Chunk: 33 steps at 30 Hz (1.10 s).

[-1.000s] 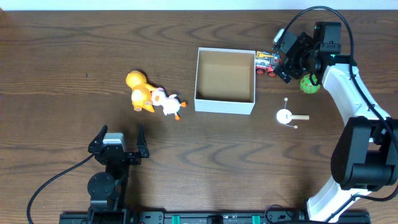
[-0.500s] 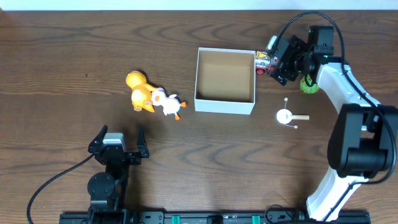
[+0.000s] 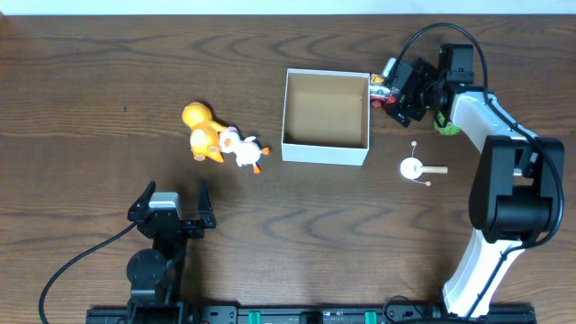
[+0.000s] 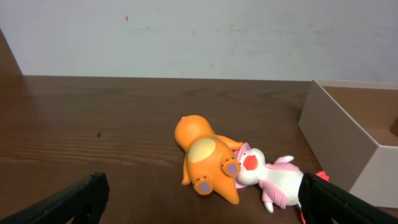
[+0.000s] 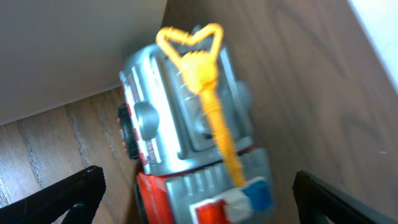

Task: Pack container
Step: 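Lower the right gripper and grasp the toy truck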

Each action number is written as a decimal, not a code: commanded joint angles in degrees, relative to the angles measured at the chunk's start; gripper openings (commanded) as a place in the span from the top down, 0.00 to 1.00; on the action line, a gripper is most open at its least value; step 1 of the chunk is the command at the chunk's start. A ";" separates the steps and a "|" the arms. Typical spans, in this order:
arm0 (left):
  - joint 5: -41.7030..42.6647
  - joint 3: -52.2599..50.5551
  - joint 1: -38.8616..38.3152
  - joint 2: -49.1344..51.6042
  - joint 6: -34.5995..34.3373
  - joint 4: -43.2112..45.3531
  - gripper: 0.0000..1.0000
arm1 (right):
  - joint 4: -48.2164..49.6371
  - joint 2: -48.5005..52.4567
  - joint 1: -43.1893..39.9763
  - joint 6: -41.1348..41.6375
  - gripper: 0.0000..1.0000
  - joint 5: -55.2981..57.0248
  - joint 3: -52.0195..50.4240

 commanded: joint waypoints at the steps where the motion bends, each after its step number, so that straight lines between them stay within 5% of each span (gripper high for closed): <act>1: -0.63 -0.76 0.24 -0.02 0.79 -2.34 0.02 | -0.28 1.92 0.26 -0.55 0.02 -1.73 0.35; 11: -0.63 -0.76 0.24 -0.02 0.79 -2.34 0.02 | -0.72 1.84 0.66 4.68 0.18 -2.78 0.37; 19: -0.63 -0.76 0.24 -0.02 0.79 -2.34 0.02 | -0.98 -2.12 1.73 8.61 0.42 -2.86 0.37; 33: -0.63 -0.76 0.24 -0.02 0.79 -2.34 0.02 | -6.34 -9.42 2.05 10.01 0.55 -2.80 0.37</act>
